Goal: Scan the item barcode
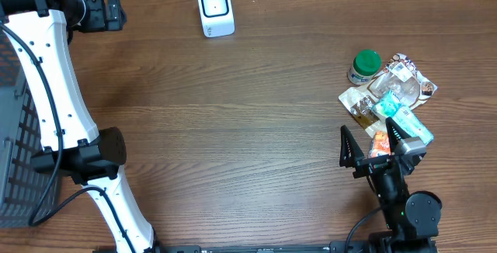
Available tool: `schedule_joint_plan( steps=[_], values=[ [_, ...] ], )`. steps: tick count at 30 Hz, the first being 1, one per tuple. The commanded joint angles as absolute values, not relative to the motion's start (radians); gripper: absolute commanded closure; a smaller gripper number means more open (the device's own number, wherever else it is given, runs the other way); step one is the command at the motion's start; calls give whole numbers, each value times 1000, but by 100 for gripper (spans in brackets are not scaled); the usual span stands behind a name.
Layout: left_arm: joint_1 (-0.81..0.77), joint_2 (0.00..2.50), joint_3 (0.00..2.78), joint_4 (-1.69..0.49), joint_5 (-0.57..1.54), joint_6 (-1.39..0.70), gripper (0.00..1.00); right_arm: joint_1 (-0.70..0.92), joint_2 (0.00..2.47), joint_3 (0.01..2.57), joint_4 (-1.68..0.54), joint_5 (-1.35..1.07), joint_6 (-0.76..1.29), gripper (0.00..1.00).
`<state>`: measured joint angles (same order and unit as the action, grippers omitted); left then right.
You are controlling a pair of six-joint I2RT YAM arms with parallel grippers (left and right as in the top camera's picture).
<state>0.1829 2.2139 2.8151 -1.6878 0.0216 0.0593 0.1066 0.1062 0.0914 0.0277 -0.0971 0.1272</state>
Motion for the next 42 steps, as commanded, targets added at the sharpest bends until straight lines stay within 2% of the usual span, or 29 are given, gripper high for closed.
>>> schedule_joint_plan(
  steps=[1, 5, 10, 42],
  values=[
    [175, 2184, 2823, -1689, 18, 68, 0, 112, 54, 52, 36, -95, 130, 0],
    [175, 2184, 2823, -1689, 18, 68, 0, 111, 2, 7, 33, -88, 128, 0],
    [175, 2184, 2823, -1689, 18, 68, 0, 112, 2, 8, -80, -80, 129, 0],
    [175, 2184, 2823, -1689, 18, 68, 0, 111, 3, 8, -78, -76, 126, 0]
  ],
)
